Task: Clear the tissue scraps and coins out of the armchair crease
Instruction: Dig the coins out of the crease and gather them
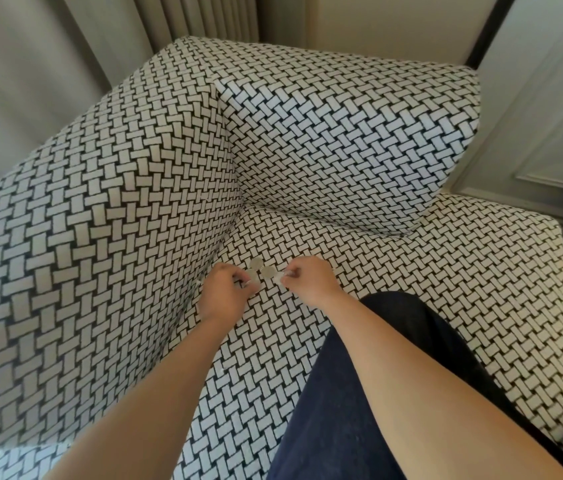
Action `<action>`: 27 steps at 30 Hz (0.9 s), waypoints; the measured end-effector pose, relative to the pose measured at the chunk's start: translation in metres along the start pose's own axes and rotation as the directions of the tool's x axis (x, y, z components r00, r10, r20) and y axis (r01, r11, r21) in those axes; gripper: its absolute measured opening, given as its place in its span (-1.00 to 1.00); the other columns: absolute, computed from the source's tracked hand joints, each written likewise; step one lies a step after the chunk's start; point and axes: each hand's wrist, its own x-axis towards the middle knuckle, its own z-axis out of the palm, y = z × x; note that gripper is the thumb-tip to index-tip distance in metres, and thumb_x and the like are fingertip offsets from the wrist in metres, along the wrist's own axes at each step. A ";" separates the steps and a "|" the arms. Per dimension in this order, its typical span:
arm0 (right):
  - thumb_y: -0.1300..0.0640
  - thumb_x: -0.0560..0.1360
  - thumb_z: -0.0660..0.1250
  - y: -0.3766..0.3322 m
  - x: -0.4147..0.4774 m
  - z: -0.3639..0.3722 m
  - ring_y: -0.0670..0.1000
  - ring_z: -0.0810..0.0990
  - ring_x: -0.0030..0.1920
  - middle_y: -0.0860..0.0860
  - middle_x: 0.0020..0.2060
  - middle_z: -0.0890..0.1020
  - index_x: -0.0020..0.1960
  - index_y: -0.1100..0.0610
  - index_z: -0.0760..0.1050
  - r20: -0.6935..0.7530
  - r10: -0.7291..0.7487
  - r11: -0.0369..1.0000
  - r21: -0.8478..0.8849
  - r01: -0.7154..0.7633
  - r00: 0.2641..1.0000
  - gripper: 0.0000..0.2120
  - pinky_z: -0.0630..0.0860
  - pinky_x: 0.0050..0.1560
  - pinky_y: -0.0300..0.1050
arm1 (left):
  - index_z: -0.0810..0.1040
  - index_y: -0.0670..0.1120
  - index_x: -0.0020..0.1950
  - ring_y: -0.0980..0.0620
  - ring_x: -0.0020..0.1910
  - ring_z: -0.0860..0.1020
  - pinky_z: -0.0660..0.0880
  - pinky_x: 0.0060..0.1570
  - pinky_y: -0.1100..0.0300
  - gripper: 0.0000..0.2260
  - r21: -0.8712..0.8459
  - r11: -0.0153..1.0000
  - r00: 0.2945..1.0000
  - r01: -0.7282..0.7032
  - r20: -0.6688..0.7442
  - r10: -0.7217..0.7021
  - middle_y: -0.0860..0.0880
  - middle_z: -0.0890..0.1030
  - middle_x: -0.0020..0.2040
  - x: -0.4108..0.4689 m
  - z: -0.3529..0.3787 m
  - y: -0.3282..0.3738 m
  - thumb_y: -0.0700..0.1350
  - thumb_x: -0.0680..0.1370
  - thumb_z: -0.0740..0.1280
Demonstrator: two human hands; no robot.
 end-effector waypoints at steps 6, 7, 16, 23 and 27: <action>0.12 0.50 0.35 0.000 0.002 0.003 0.00 0.59 -0.11 0.03 -0.13 0.64 0.00 0.12 0.60 -0.024 -0.012 1.000 -0.011 0.012 1.000 -0.88 0.44 -0.18 -0.21 | 0.54 -0.01 -0.08 0.09 -0.14 0.55 0.55 -0.08 0.11 -0.87 0.075 0.997 0.998 0.033 0.043 -0.037 0.05 0.60 -0.13 0.004 -0.001 0.003 -0.05 0.45 0.45; 0.12 0.50 0.35 0.000 0.001 0.004 0.01 0.60 -0.12 0.03 -0.16 0.64 -0.01 0.12 0.61 -0.024 -0.014 1.000 -0.009 0.014 1.000 -0.89 0.45 -0.18 -0.20 | 0.52 -0.01 -0.06 0.08 -0.17 0.56 0.55 -0.10 0.10 -0.84 0.081 0.996 0.998 0.024 0.047 -0.028 0.05 0.60 -0.17 0.004 -0.001 0.003 -0.06 0.45 0.45; 0.16 0.50 0.35 -0.002 0.001 0.002 0.06 0.62 -0.13 0.10 -0.19 0.67 -0.08 0.18 0.62 -0.006 -0.005 1.000 -0.023 0.005 1.000 -0.89 0.52 -0.13 -0.08 | 0.49 0.04 0.04 0.09 -0.25 0.47 0.36 -0.32 0.19 -0.83 0.281 0.954 0.987 -0.107 0.149 0.067 0.10 0.49 -0.25 0.011 -0.004 0.007 -0.01 0.49 0.40; 0.14 0.50 0.36 -0.004 -0.001 0.002 0.03 0.60 -0.21 0.06 -0.25 0.65 -0.16 0.16 0.62 -0.020 0.014 1.000 0.006 -0.013 1.000 -0.88 0.52 -0.20 -0.14 | 0.51 0.03 -0.02 0.13 -0.24 0.53 0.29 -0.43 0.28 -0.88 0.290 0.954 0.997 -0.081 0.028 0.076 0.11 0.61 -0.17 -0.001 0.004 0.011 0.02 0.50 0.38; 0.15 0.49 0.35 -0.003 -0.001 0.000 -0.01 0.55 -0.27 0.04 -0.28 0.61 -0.21 0.13 0.59 -0.031 0.019 1.000 0.000 -0.019 0.999 -0.88 0.41 -0.35 -0.23 | 0.41 0.04 0.25 0.05 -0.23 0.53 0.39 -0.37 0.20 -0.68 0.227 0.965 0.988 -0.132 0.104 0.110 0.01 0.60 -0.14 0.010 0.000 0.010 -0.05 0.52 0.37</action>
